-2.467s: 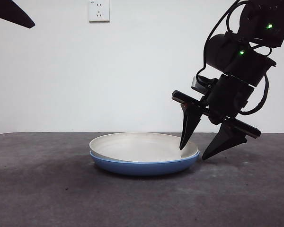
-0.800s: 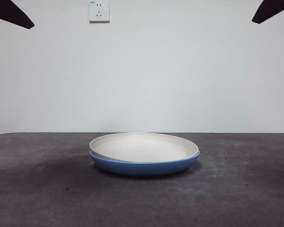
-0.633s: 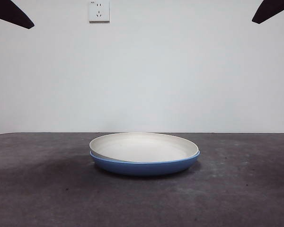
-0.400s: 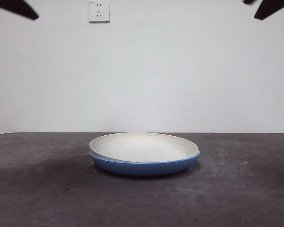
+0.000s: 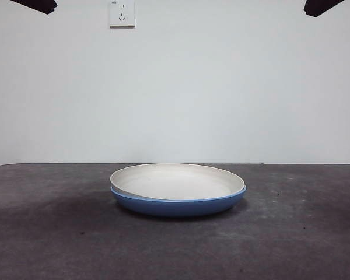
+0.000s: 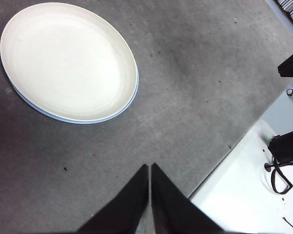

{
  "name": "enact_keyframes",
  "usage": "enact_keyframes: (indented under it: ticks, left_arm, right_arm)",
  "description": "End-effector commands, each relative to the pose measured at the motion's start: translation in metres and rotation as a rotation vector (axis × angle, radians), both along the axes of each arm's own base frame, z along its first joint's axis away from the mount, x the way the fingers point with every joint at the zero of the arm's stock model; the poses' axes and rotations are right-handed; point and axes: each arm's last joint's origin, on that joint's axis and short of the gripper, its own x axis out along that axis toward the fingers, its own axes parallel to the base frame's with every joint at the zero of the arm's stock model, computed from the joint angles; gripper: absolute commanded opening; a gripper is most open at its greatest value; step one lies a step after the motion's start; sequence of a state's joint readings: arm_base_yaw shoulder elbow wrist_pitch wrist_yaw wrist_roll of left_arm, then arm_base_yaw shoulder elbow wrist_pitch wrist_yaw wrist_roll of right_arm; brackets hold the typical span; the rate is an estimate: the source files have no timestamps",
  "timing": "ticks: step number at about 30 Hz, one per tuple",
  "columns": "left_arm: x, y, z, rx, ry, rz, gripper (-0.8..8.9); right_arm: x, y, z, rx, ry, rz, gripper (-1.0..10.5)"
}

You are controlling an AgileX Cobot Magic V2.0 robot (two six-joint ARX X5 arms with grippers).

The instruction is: Pick up the white plate, put it on the blue plate, put it on desk

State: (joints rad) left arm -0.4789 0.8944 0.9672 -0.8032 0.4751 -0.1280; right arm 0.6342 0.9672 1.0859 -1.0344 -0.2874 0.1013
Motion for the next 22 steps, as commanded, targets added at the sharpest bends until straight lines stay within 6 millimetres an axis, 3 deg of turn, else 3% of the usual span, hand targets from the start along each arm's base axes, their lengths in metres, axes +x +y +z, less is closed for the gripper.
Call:
enact_keyframes:
  ticks: [1,16,22]
  left_arm:
    - [0.001,-0.002,0.003,-0.006,-0.021,-0.015,0.09]
    - [0.0,-0.001,0.004,-0.008,-0.029,-0.016,0.09]
    - [-0.007,0.017,0.023,0.011,-0.407,-0.04,0.09]
  right_arm:
    - [0.001,0.002,0.004,0.008,-0.019,0.014,0.1]
    - [0.001,0.002,0.004,0.008,-0.019,0.014,0.1]
    - [0.001,0.002,0.004,0.008,-0.019,0.014,0.1]
